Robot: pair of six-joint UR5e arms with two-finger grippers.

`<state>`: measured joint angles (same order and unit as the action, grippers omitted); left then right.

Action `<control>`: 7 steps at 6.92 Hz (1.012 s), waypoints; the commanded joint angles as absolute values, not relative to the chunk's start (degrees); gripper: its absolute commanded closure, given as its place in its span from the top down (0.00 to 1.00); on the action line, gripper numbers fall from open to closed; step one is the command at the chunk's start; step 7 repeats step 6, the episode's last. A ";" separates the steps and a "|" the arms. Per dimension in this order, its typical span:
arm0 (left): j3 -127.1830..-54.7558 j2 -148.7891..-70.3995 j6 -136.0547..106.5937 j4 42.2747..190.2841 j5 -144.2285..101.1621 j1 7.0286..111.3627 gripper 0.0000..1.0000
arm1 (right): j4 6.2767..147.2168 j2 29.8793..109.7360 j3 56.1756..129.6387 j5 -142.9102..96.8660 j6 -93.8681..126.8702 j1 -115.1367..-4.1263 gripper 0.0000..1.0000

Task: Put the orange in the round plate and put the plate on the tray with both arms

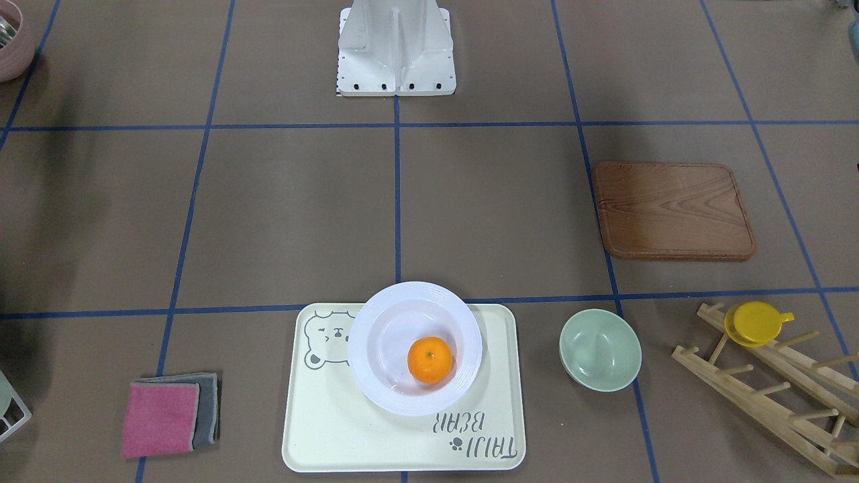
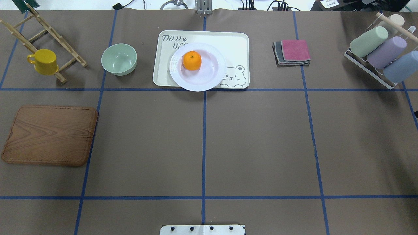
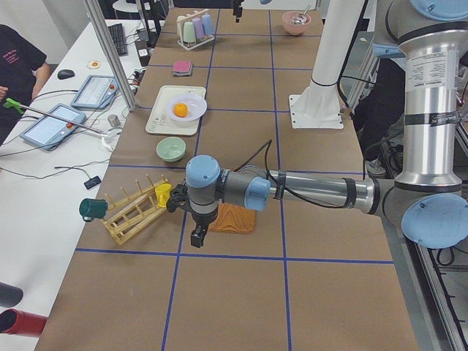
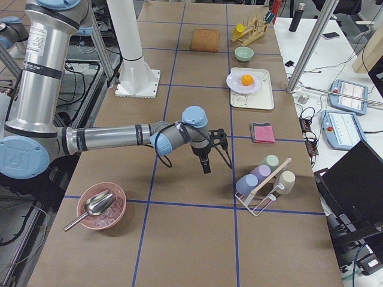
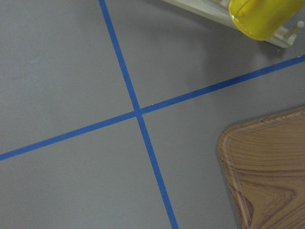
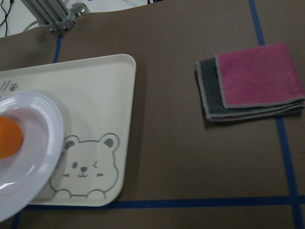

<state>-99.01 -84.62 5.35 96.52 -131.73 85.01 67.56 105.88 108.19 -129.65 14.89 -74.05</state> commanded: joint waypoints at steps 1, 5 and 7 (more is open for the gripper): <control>-98.97 -83.24 5.45 96.68 -132.80 85.78 0.98 | 74.23 108.72 108.72 -132.36 7.59 -77.42 1.00; -98.96 -82.88 4.83 96.59 -132.80 85.78 0.98 | 75.67 109.69 108.54 -135.18 4.31 -81.91 1.00; -98.88 -82.88 4.75 96.59 -132.80 85.69 0.98 | 75.67 109.69 108.63 -135.09 4.31 -82.35 1.00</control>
